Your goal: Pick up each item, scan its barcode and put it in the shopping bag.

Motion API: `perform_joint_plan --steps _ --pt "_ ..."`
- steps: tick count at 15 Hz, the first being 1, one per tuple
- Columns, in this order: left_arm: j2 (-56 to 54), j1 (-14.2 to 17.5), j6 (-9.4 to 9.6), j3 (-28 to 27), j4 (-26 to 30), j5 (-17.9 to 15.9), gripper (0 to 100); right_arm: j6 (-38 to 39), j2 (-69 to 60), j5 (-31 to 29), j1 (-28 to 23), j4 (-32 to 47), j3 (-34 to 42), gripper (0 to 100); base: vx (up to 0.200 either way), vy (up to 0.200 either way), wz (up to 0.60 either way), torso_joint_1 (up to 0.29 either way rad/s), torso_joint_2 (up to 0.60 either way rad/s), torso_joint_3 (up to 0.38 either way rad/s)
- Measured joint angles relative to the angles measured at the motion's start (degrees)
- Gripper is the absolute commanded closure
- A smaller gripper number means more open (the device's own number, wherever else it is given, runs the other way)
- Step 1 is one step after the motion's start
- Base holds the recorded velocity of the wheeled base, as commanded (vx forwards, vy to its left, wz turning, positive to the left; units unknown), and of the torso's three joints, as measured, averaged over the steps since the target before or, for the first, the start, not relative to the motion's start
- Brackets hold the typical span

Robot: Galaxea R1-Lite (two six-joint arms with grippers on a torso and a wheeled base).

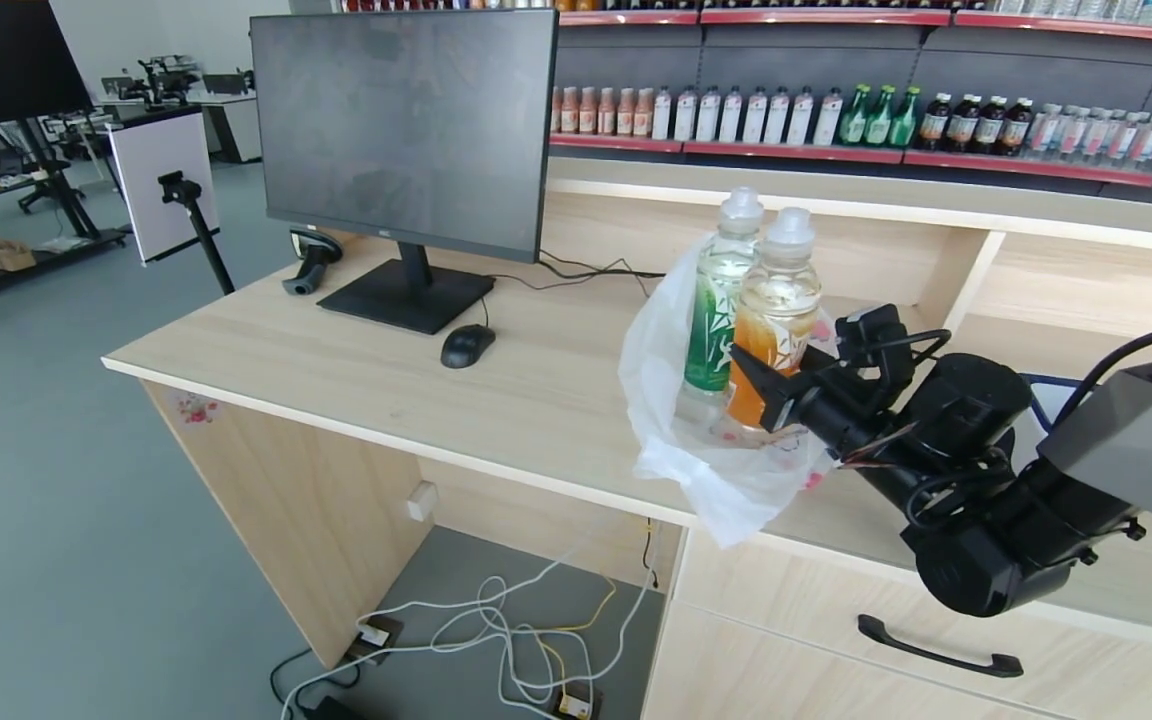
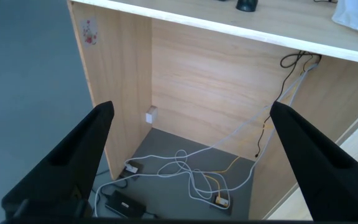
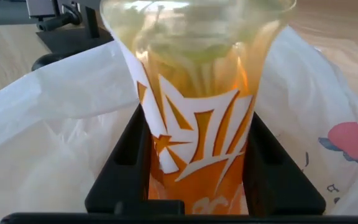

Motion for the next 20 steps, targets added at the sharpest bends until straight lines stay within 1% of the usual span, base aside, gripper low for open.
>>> perform_joint_plan --steps 6,12,15,18,20 --pt "0.00 0.05 -0.02 0.00 0.02 0.00 0 0.04 -0.87 0.02 -0.43 0.33 1.57 0 0.000 0.000 0.00 0.000 0.00 0.000" --pt "0.00 0.00 -0.04 0.00 0.00 0.00 0 0.06 -6.60 0.02 -0.07 0.29 6.73 0 0.000 0.000 0.00 0.000 0.00 0.000" --pt "0.00 0.02 -0.04 0.00 0.00 -0.02 0 -0.05 -11.69 0.00 0.01 0.29 11.91 0 0.000 0.000 0.00 0.000 0.00 0.000" --pt "0.00 0.02 -0.04 0.00 0.00 0.00 0 0.02 -20.43 0.02 -0.22 0.29 20.13 0 0.000 0.000 0.00 0.000 0.00 0.000" --pt "0.00 0.00 -0.02 0.00 0.02 0.00 0 0.59 -27.90 0.02 -0.43 0.22 27.34 0 0.000 0.000 0.00 0.000 0.00 0.000"
